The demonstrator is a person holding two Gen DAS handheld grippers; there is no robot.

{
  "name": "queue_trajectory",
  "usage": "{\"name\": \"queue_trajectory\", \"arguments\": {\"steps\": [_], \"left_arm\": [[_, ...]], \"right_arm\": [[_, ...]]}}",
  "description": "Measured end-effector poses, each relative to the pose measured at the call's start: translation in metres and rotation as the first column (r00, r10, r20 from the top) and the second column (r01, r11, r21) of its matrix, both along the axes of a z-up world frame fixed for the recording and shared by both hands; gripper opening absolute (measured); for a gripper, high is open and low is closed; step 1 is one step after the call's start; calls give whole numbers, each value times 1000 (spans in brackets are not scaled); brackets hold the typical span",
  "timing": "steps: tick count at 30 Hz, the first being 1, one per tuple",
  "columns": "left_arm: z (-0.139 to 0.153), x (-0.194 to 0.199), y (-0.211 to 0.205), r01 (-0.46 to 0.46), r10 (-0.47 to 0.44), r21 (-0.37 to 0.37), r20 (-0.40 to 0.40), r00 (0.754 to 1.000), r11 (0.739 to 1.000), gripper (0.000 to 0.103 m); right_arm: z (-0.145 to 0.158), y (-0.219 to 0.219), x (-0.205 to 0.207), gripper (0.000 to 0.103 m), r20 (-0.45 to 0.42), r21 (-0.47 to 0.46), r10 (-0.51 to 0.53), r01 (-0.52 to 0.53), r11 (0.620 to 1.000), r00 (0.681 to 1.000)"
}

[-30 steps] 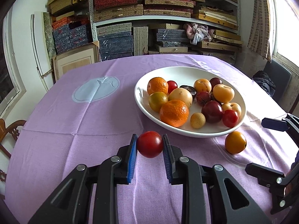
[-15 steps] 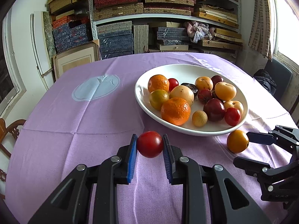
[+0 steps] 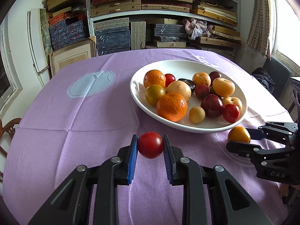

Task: Organize fruits
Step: 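Grasp an orange tomato with the right tool while the left tool holds the red tomato, then lower the red and orange tomatoes onto the plate and open both tools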

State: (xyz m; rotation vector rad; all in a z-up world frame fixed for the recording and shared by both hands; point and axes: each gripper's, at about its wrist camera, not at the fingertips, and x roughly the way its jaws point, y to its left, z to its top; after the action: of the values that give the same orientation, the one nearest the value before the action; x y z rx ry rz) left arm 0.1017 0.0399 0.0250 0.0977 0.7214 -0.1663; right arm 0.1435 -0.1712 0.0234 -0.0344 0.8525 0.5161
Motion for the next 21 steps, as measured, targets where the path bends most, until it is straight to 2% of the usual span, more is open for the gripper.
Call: {"name": "queue_trajectory", "arguments": {"steps": [6, 11, 16, 21], "left_arm": [[5, -9, -6, 10, -11, 18, 33, 999, 1000, 26], [15, -36, -10, 22, -25, 49, 73, 997, 999, 26], [51, -53, -7, 39, -45, 54, 108, 993, 998, 26], [121, -36, -8, 30, -37, 43, 192, 981, 999, 26]], "right_arm": [[7, -11, -30, 38, 48, 7, 3, -4, 1000, 999], [16, -27, -71, 38, 91, 12, -2, 1, 1000, 996], [61, -55, -81, 38, 184, 36, -52, 46, 998, 982], [131, -70, -67, 38, 305, 69, -93, 75, 995, 948]]}}
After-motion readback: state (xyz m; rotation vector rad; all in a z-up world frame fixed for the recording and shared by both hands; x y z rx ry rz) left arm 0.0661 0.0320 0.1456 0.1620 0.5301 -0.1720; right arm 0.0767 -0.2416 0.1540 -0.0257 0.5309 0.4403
